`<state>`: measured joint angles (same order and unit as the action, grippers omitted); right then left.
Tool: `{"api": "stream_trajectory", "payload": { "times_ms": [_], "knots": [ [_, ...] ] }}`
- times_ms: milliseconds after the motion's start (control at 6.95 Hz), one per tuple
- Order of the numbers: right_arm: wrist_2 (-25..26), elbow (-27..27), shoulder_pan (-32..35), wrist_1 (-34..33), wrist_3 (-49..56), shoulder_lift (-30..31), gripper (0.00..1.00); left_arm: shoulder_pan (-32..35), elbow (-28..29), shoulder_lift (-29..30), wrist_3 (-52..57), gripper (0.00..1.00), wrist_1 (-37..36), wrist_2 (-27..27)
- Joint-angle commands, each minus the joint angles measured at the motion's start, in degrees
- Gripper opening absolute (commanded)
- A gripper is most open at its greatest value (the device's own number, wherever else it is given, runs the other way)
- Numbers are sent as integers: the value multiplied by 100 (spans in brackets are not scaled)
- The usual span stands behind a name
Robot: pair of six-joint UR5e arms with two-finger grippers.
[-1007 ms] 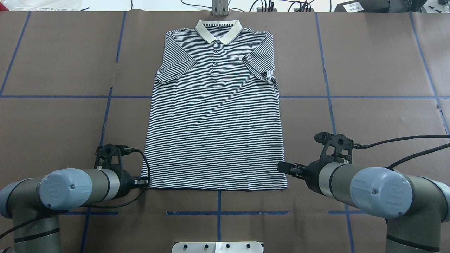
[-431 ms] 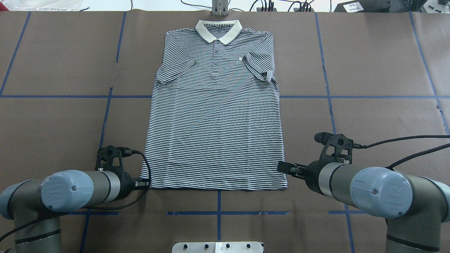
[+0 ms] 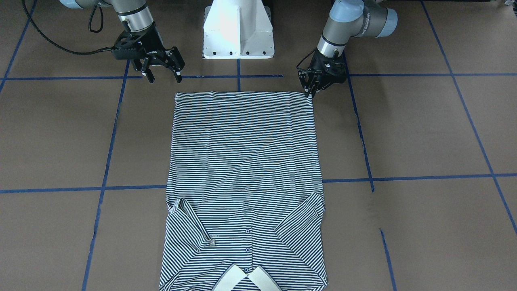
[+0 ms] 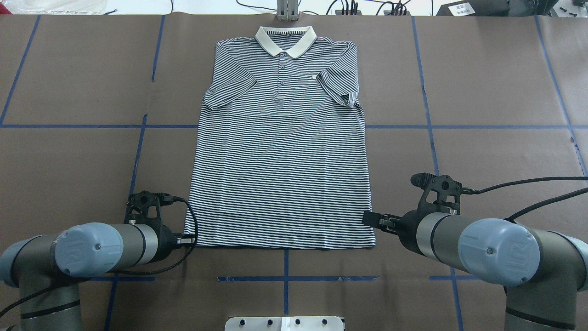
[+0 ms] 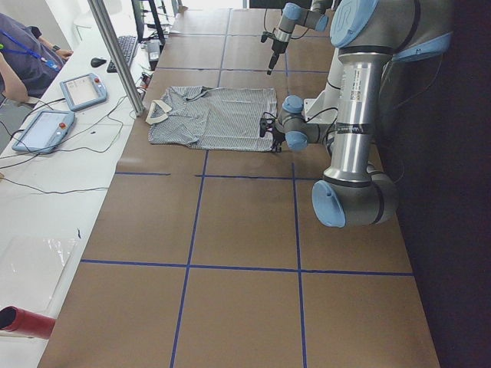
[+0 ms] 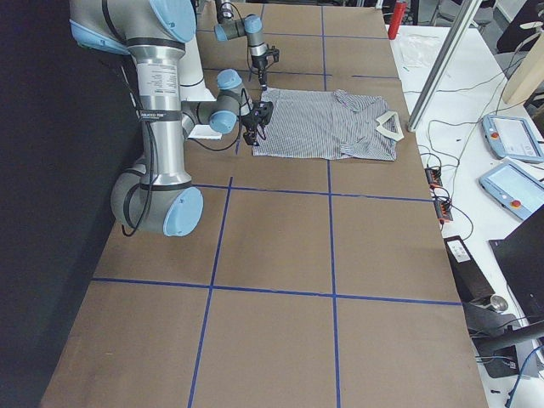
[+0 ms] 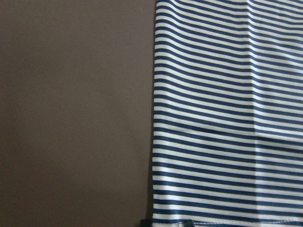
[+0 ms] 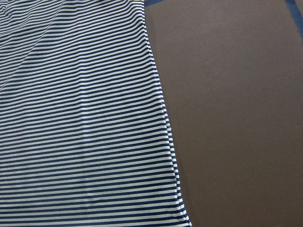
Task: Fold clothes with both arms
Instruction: 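Grasp the hem corners with both grippers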
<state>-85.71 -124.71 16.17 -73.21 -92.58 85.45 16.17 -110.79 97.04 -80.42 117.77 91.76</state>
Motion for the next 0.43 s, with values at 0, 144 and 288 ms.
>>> {"api": "stream_trajectory", "payload": {
  "times_ms": [0, 144, 288],
  "knots": [
    [2, 0, 0, 0, -6, 7, 98, 0, -30, 8, 9, 0, 0, 0],
    [19, 0, 0, 0, -32, -11, 95, 0, -56, 8, 9, 0, -17, 0],
    [176, 26, -70, -70, -546, -54, 80, 0, -100, 17, 0, 0, -26, -9]
  ]
}}
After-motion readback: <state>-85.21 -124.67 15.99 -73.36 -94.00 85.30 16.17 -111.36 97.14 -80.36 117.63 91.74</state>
